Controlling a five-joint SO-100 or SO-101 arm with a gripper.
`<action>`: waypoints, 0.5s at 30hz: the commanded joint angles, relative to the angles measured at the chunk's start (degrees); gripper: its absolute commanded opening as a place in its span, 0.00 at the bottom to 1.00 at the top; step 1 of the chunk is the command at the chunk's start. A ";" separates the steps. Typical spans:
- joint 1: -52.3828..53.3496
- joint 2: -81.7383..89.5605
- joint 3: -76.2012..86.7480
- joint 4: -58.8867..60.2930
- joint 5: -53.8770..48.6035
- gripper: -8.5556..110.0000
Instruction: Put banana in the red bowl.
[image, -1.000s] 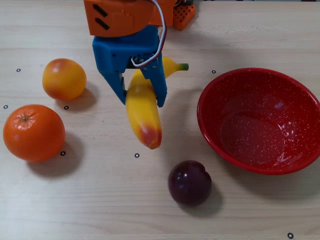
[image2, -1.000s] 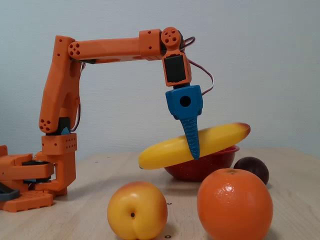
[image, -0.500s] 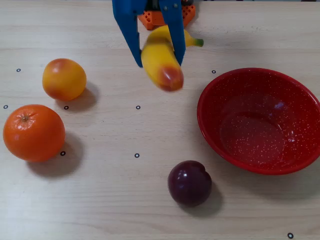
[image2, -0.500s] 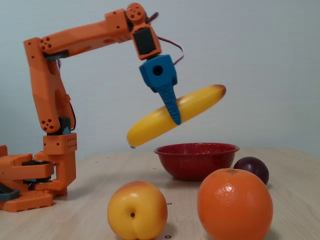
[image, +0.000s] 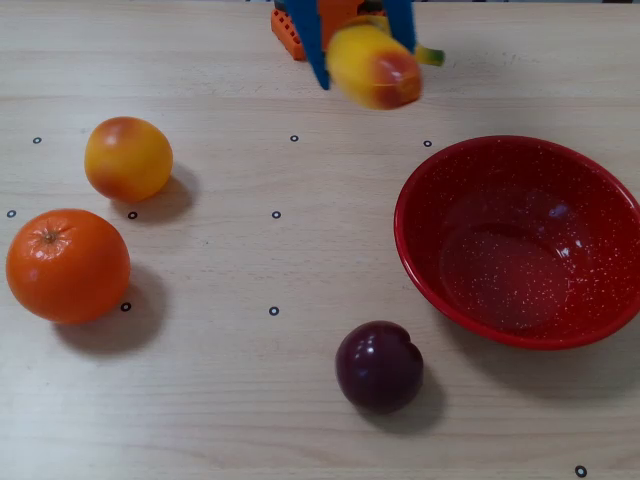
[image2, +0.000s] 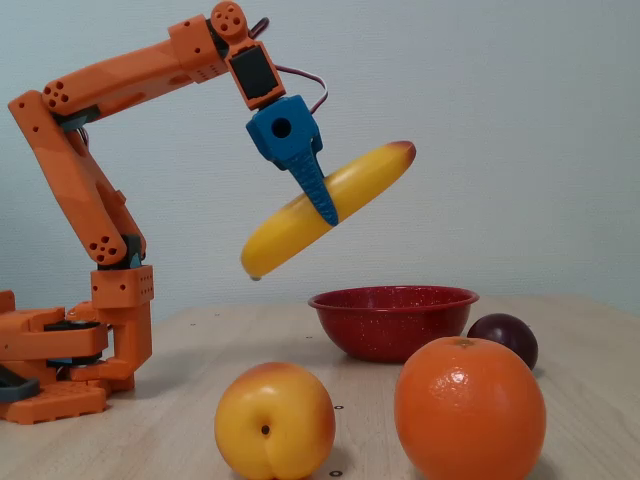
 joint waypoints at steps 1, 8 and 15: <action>-2.46 2.99 -6.15 -4.13 2.72 0.07; -9.67 -5.01 -16.35 -3.52 8.00 0.07; -15.21 -15.47 -26.81 -2.72 13.71 0.07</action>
